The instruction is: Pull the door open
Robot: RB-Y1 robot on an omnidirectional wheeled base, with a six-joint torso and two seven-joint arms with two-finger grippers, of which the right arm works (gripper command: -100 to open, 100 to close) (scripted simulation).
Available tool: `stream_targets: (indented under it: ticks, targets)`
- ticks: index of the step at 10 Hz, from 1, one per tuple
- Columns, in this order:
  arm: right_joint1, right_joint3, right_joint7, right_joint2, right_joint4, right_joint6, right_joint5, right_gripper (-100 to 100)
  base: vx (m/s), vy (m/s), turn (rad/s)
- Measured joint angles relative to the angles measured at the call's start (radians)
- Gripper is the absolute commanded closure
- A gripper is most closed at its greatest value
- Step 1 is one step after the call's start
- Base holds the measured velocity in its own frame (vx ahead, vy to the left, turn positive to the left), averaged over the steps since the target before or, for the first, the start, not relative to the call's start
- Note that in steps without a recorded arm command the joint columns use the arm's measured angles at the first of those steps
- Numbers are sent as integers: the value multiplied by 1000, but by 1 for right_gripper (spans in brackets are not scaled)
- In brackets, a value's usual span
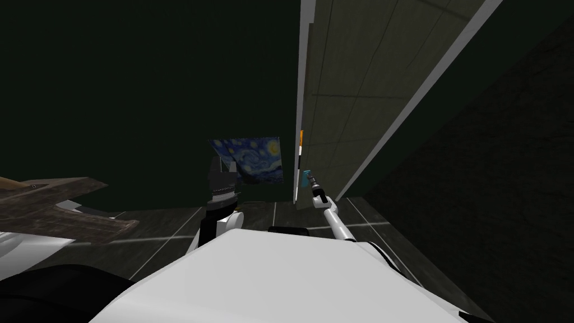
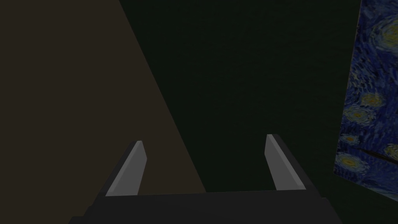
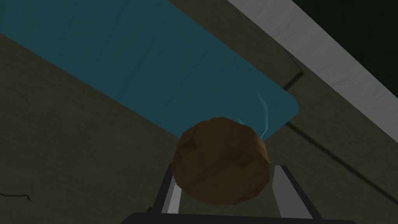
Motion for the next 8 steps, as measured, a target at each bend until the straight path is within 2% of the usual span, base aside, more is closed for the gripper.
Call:
stream_targets:
  ticks: [1,2,3,4,5,6,8]
  targets:
    - [-3,-5,9,10,3,0,1,100,-6,5,3]
    - [-11,-3,5,2,22,-10,0,100,-8,12,15]
    - [-8,2,-6,-10,18,-8,-3,100,-3,8,-41]
    - [-15,0,-7,-8,28,-9,-3,100,-1,-5,29]
    - [5,3,-8,-10,-8,4,-2,100,-2,-12,19]
    - [-7,2,-9,-10,9,4,-3,100,-24,-56,35]
    - [-10,-7,-51,-25,18,2,-22,100,-54,-74,78]
